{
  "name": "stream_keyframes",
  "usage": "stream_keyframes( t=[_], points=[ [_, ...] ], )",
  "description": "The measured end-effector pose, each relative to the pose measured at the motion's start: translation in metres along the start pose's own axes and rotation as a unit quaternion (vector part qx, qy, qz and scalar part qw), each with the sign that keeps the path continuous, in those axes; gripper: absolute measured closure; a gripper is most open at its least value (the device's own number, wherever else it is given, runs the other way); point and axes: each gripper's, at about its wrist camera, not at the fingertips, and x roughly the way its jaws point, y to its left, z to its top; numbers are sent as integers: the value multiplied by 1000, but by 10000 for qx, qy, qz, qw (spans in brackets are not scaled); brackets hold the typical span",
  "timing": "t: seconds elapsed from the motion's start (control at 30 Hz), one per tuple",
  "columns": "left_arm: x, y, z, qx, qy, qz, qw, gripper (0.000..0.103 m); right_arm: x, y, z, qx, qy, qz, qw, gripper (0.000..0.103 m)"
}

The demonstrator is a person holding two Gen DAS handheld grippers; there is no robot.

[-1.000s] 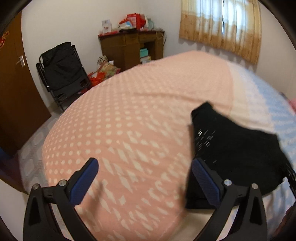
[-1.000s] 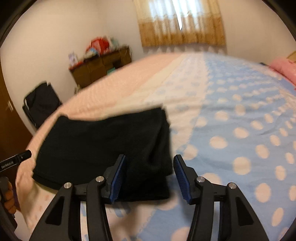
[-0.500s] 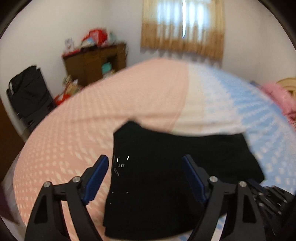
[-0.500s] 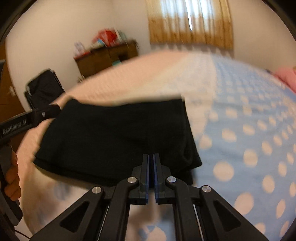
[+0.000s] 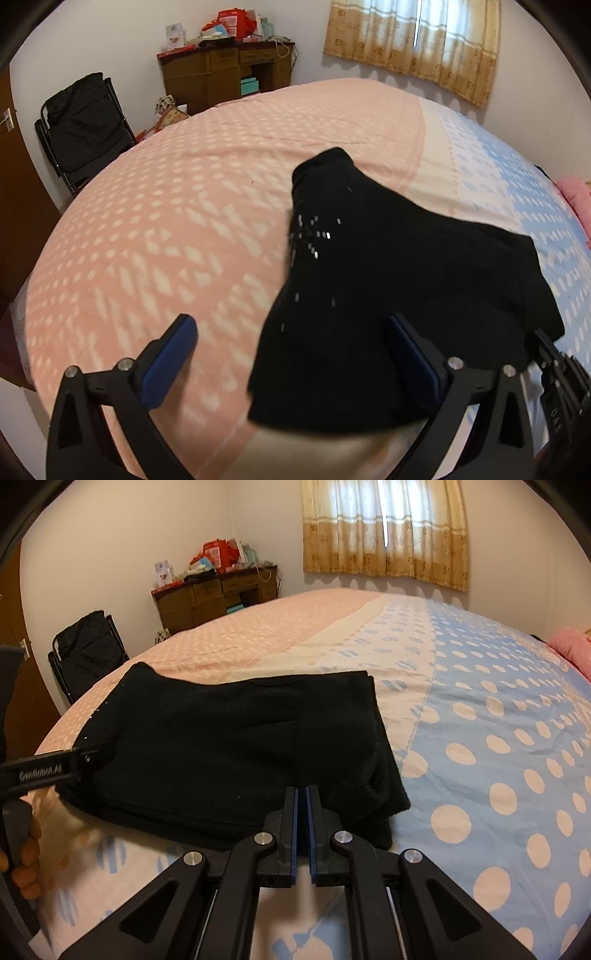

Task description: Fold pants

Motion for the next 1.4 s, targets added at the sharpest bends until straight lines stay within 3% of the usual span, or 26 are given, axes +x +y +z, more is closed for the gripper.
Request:
stream_keyframes(
  t=[0.1,0.2,0.23,0.33,0.37,0.7,0.8,0.93,1.07,1.4],
  points=[
    [-18,-3,-5,183,-265,247,9992,0,-24,0,1,378,89,-138,9992,98],
    [-36,-7,-8,382,-614,464,9963,0,-59,3,-5,741,-261,9,9969,94],
    [-44,-8,-11,423,-735,442,9954,0,-66,4,-7,792,-326,31,9963,87],
    [-61,-4,-15,410,-1006,303,9936,0,-87,10,-16,1004,-535,200,9933,38],
    [-69,-3,-18,422,-1110,258,9926,0,-95,12,-19,1065,-636,219,9920,35],
    [-121,-1,-39,455,-1644,205,9851,0,-153,33,-34,933,-1059,156,9899,35],
    [-136,0,-42,470,-1741,260,9833,0,-177,38,-35,820,-1433,-49,9863,35],
    [-158,3,-47,502,-2047,214,9773,0,-222,47,-38,728,-2224,-244,9719,35],
    [-177,3,-51,533,-2289,314,9715,0,-251,53,-40,644,-2752,-415,9583,30],
    [-194,-9,-56,671,-2484,477,9652,0,-262,48,-47,797,-2839,-504,9542,29]
  ],
)
